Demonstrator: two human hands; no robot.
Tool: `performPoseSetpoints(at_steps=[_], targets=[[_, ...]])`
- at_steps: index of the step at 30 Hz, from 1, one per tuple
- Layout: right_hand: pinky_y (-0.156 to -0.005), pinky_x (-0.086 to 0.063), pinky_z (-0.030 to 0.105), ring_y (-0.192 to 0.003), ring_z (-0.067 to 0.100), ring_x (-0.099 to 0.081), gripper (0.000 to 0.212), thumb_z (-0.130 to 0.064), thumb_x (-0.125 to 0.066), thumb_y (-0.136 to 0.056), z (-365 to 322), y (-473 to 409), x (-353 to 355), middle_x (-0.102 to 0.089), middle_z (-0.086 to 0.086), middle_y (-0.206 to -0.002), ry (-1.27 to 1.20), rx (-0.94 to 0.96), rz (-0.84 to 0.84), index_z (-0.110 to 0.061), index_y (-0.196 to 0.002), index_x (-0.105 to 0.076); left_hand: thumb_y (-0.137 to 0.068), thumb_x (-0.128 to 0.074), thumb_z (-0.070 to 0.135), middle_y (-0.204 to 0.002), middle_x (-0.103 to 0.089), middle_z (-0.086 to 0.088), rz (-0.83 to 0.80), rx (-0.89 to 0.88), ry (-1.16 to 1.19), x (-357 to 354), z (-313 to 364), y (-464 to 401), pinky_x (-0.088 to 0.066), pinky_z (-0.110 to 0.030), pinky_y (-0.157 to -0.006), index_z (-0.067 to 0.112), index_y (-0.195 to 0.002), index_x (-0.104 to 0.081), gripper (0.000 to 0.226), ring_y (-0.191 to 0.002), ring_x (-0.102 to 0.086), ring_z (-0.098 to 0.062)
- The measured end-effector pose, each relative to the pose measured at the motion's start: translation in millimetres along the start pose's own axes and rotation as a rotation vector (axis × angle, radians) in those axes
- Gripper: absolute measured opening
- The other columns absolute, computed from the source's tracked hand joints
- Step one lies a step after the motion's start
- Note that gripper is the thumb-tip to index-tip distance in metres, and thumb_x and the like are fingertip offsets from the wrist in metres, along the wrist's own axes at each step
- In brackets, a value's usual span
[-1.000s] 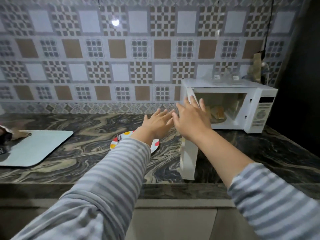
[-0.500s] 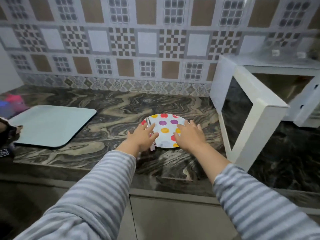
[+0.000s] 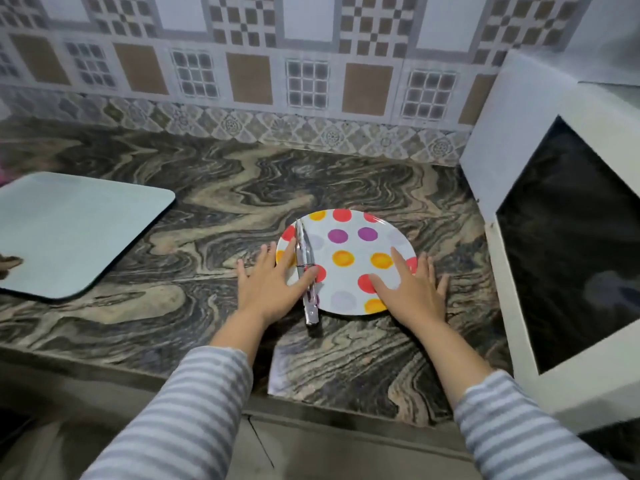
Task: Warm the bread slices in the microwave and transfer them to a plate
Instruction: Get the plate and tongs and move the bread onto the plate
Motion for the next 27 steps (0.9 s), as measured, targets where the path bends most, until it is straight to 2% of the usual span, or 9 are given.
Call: performPoseSetpoints(at_steps=[4,8,11,13,15,19,22,24,27], targets=[[-0.115,0.007,0.053,-0.148,0.02,0.004,0.078,-0.079,-0.034,-0.081,2.4,-3.9,-2.5,-0.008,0.009,-0.161,0.015,-0.006,0.04,-0.042,-0.148,-0.023,-0.062,-0.005,0.091,-0.162,-0.006,0.008,0.011,0.015,0.015,-3.8,0.3,-4.3,0.007,-0.053,-0.116,0.049,-0.148,-0.001,0.096,-0.149,0.003,-0.012],[-0.114,0.011,0.054,-0.148,0.018,0.007,0.083,-0.077,-0.041,-0.08,2.5,-6.2,0.0,-0.009,0.005,-0.161,-0.045,-0.001,-0.019,-0.036,-0.15,-0.023,-0.08,-0.029,0.082,-0.162,-0.008,0.004,-0.006,0.037,0.084,-0.1,4.7,-1.9,0.008,-0.051,-0.117,0.046,-0.149,-0.007,0.081,-0.149,0.002,-0.014],[-0.114,0.011,0.052,-0.148,0.019,0.006,0.085,-0.069,-0.051,-0.082,1.1,2.5,5.4,-0.01,0.005,-0.161,-0.182,-0.001,-0.026,-0.029,-0.151,-0.024,-0.08,-0.044,0.074,-0.161,-0.014,-0.002,0.015,0.008,0.318,2.2,6.9,6.2,0.004,-0.044,-0.117,0.047,-0.148,-0.014,0.079,-0.149,-0.005,-0.017],[-0.117,0.003,0.048,-0.148,0.021,-0.003,0.084,-0.058,-0.061,-0.082,-4.1,16.1,11.3,-0.014,0.004,-0.16,-0.362,0.012,0.003,-0.022,-0.151,-0.027,-0.074,-0.056,0.067,-0.156,-0.02,-0.005,0.066,-0.023,0.619,9.0,8.9,19.0,-0.01,-0.03,-0.115,0.043,-0.147,-0.024,0.083,-0.146,-0.015,-0.018],[-0.115,-0.019,0.039,-0.142,0.024,-0.024,0.082,-0.043,-0.071,-0.081,-9.6,33.4,17.2,-0.026,0.006,-0.153,-0.557,0.019,0.055,-0.018,-0.149,-0.033,-0.083,-0.068,0.046,-0.153,-0.021,-0.003,0.119,-0.041,0.803,17.0,9.9,37.8,-0.016,-0.02,-0.108,0.037,-0.146,-0.032,0.074,-0.144,-0.019,-0.015],[-0.09,-0.05,0.034,-0.115,0.022,-0.055,0.071,-0.013,-0.077,-0.077,-10.5,74.2,21.4,-0.052,0.01,-0.132,-0.973,-0.006,0.058,-0.018,-0.14,-0.046,-0.085,-0.07,0.032,-0.154,-0.019,0.004,0.131,-0.008,0.898,26.7,0.6,84.9,-0.023,-0.03,-0.115,0.025,-0.149,-0.031,0.075,-0.141,-0.024,-0.011],[-0.067,-0.054,0.016,-0.106,0.019,-0.06,0.072,0.006,-0.071,-0.079,-6.2,116.0,23.0,-0.061,0.007,-0.122,-1.237,-0.018,-0.037,-0.017,-0.141,-0.044,-0.085,-0.069,0.035,-0.157,-0.019,0.005,0.121,0.008,0.882,27.0,-8.6,124.1,-0.026,-0.015,-0.106,0.015,-0.151,-0.025,0.082,-0.136,-0.025,-0.002],[-0.062,-0.052,0.011,-0.098,0.013,-0.061,0.07,0.01,-0.069,-0.079,-1.1,145.9,22.3,-0.062,0.002,-0.116,-1.254,0.025,-0.084,-0.02,-0.138,-0.045,-0.085,-0.069,0.034,-0.155,-0.022,0.007,0.107,0.022,0.892,21.4,-15.7,153.5,-0.032,-0.005,-0.092,0.013,-0.152,-0.024,0.083,-0.134,-0.026,0.0],[-0.079,-0.056,0.024,-0.104,0.013,-0.063,0.074,0.008,-0.073,-0.077,10.3,189.7,15.3,-0.063,0.0,-0.119,-1.226,0.06,-0.139,-0.021,-0.139,-0.045,-0.079,-0.074,0.042,-0.152,-0.026,0.011,0.085,0.064,0.913,10.6,-26.9,198.0,-0.044,-0.03,-0.102,0.018,-0.152,-0.025,0.09,-0.138,-0.031,-0.005]])
Point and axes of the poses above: each hand's wrist, its own y-axis away from the middle knuckle, its own x-axis out of the back of the hand, z = x × y, the point moved 3 cm from there along -y, towards the middle knuckle
